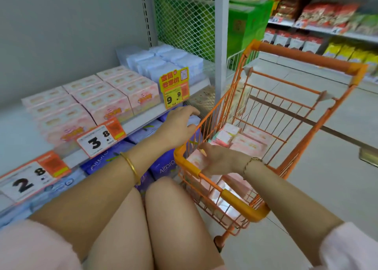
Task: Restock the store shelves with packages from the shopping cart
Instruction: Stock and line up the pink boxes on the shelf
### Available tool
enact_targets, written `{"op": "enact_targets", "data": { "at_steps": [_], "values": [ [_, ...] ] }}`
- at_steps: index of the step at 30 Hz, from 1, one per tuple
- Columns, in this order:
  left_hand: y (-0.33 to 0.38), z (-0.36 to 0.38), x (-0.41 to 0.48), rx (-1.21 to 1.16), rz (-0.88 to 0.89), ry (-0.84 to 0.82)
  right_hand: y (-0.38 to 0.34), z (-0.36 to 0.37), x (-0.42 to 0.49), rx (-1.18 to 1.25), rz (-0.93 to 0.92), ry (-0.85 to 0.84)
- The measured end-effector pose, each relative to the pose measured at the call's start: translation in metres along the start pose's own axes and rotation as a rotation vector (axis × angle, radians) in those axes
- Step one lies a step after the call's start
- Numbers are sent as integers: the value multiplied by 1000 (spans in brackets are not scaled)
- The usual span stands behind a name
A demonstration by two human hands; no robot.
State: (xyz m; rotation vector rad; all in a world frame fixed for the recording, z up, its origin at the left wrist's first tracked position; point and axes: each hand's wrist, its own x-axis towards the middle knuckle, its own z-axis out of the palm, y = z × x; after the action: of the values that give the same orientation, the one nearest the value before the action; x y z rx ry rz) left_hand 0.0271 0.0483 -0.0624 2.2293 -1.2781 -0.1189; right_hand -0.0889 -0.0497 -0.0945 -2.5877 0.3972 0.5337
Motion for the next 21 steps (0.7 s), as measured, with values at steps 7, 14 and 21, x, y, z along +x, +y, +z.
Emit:
{"op": "enact_targets", "data": {
  "at_steps": [7, 14, 21],
  "values": [
    [4, -6, -4, -16, -28, -60, 3, 8, 12, 182, 4, 57],
    [9, -10, -9, -46, -24, -75, 4, 16, 38, 161, 6, 42],
    [7, -14, -12, -142, -40, -64, 4, -22, 4, 379, 76, 382]
  ]
}}
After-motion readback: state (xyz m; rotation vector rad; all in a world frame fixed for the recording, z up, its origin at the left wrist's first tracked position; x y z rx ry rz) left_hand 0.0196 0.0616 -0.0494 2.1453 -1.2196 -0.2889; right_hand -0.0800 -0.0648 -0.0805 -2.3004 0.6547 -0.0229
